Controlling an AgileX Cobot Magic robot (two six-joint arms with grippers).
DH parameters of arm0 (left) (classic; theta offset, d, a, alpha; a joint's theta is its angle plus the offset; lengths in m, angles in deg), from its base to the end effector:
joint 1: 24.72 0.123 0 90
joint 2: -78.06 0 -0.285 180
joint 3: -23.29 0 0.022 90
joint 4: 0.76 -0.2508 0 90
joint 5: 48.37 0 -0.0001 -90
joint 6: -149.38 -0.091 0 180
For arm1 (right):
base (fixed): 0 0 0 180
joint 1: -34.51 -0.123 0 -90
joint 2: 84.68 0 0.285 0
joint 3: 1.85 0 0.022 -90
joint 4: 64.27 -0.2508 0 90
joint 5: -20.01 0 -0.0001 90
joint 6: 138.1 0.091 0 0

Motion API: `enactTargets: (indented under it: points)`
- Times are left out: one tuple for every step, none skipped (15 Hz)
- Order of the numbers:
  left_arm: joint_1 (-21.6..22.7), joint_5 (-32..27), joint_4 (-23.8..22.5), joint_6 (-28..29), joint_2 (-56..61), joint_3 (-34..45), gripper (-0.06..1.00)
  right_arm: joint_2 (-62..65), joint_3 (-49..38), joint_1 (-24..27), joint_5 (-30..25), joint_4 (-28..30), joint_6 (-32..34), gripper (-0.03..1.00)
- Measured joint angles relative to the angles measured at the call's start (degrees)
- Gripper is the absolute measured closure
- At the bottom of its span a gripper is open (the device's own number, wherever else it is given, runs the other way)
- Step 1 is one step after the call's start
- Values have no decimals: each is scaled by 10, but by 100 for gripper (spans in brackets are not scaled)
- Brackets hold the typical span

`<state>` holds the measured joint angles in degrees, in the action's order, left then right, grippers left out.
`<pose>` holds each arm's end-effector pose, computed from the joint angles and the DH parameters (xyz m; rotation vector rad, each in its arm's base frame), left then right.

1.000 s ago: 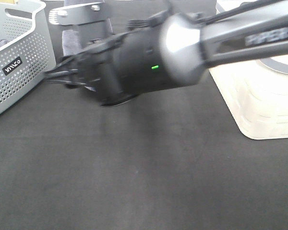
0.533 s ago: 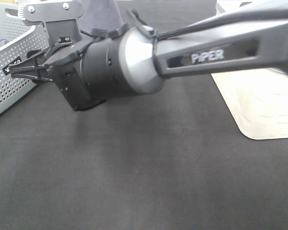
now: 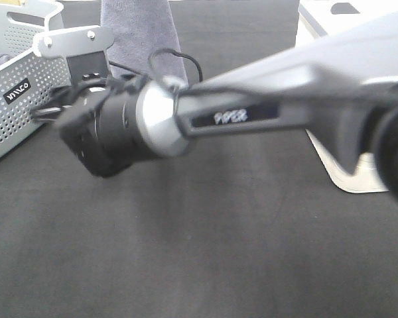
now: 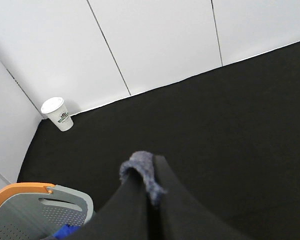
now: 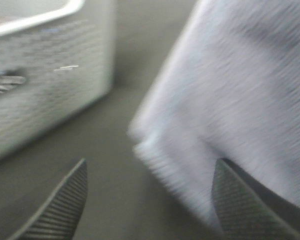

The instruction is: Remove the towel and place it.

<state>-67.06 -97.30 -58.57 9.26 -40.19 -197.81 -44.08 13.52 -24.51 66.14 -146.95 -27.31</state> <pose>0.3650 -0.2540 0.4289 0.3110 1.7973 0.2132 0.3098 0.3897 0.1579 -0.3201 1.8605 0.0107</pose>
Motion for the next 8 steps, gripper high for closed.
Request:
enactTargets:
  points:
    - [0,5,2,0,0,0,94,-12,0,0,53,27,-29,27]
    - [0,13,11,0,0,0,94,-25,1,0,101,58,-46,27]
    - [0,22,17,-1,0,0,94,-40,2,0,125,85,-54,27]
    - [0,26,23,-1,0,0,94,-54,2,0,136,113,-58,28]
    - [0,26,29,-1,0,0,94,-71,2,0,144,132,-59,29]
    - [0,26,32,-1,0,0,94,-87,2,0,158,147,-62,30]
    - [0,26,33,-2,0,0,94,-99,2,0,191,159,-62,30]
    - [0,26,33,-2,0,0,94,-105,2,0,215,167,-63,30]
